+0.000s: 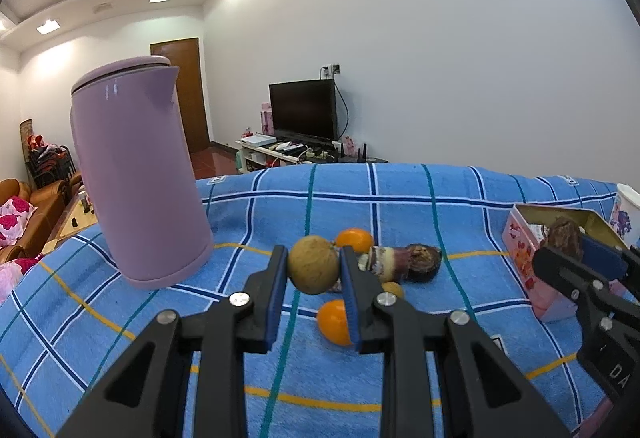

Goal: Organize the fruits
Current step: 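Lift both held fruits and carry them toward the pink tin, then lower both fruits into the pink tin and open both tools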

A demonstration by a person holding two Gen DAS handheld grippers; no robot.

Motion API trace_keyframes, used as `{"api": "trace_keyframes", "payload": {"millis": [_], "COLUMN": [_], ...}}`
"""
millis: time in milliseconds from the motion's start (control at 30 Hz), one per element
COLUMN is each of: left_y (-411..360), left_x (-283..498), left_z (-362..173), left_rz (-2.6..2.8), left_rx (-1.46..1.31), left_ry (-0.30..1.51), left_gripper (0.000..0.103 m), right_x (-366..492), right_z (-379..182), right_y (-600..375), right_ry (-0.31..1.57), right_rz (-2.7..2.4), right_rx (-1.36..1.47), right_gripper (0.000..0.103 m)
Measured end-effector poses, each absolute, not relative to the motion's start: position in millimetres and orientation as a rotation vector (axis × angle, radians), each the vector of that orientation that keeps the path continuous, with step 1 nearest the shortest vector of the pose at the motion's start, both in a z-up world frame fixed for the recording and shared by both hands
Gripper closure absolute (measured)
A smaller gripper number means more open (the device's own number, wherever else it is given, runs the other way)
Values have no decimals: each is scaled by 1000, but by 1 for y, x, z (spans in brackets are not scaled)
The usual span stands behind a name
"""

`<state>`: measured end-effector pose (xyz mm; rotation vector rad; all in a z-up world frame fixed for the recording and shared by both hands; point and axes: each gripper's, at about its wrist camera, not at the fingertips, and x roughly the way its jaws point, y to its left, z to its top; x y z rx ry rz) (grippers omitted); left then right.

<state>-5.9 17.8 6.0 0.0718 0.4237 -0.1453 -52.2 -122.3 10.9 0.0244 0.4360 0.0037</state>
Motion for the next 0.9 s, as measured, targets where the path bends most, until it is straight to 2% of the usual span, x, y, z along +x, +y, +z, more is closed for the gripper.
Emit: {"api": "trace_keyframes", "payload": {"millis": [900], "left_y": [-46], "left_x": [-36], "left_z": [4], "left_rz": [-281], "left_rx": [88], "left_ry": [466], "left_gripper": [75], "right_x": [-79], "right_z": [17], "right_y": [-177], "right_ry": [432], "right_rz": [-76], "right_rx": [47], "right_gripper": [60]}}
